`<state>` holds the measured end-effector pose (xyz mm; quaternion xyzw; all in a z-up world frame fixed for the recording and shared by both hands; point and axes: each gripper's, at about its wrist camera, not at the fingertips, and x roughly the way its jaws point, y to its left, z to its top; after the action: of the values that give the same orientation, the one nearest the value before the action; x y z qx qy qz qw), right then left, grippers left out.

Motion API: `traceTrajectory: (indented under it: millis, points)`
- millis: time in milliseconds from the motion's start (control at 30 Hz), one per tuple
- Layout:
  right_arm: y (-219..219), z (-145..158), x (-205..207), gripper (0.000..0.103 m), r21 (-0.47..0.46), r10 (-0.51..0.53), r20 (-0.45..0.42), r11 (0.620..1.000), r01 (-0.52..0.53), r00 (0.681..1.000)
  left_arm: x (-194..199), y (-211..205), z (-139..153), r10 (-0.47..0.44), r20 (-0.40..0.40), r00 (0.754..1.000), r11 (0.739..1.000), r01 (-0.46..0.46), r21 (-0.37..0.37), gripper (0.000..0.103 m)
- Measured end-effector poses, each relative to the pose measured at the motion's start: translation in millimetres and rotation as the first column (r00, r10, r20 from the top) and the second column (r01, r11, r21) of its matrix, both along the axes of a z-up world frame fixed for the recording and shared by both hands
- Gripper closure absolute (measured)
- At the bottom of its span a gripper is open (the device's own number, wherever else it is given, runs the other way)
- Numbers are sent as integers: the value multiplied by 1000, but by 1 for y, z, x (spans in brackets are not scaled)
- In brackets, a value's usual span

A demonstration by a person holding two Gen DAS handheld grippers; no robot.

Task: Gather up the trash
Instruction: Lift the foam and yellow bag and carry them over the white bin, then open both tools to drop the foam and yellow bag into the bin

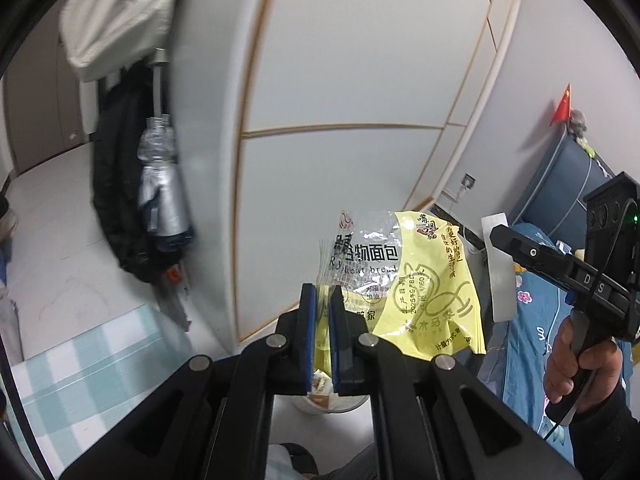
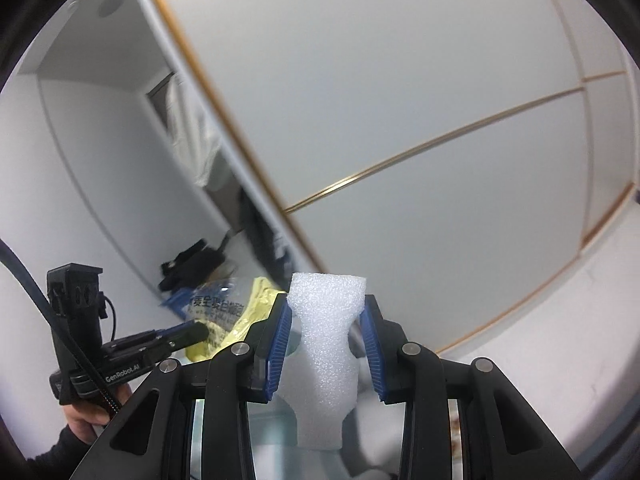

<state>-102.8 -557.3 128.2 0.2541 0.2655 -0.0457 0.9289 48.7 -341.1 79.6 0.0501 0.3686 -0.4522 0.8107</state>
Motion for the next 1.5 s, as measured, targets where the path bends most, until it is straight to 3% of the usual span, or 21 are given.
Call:
traceTrajectory:
  millis: [367,667,1000,1167,1500]
  points:
    - [-70,-65,-26,68,-20,-138,-48,990,137,989,4,-81,-63,-96,-34,995,987,100,125,101]
    - [-110,-166,-22,68,95,-183,-193,974,204,964,7,-128,-137,-160,-113,981,943,186,277,101]
    - [-129,-272,-15,68,220,-199,-369,930,293,908,8,-143,-210,-166,-207,964,864,243,441,101]
    - [-134,-316,-17,68,302,-146,-458,902,308,877,9,-150,-233,-159,-239,958,828,261,496,101]
    - [-121,-371,3,68,346,-73,-544,888,303,836,1,-159,-284,-126,-333,935,732,314,605,101]
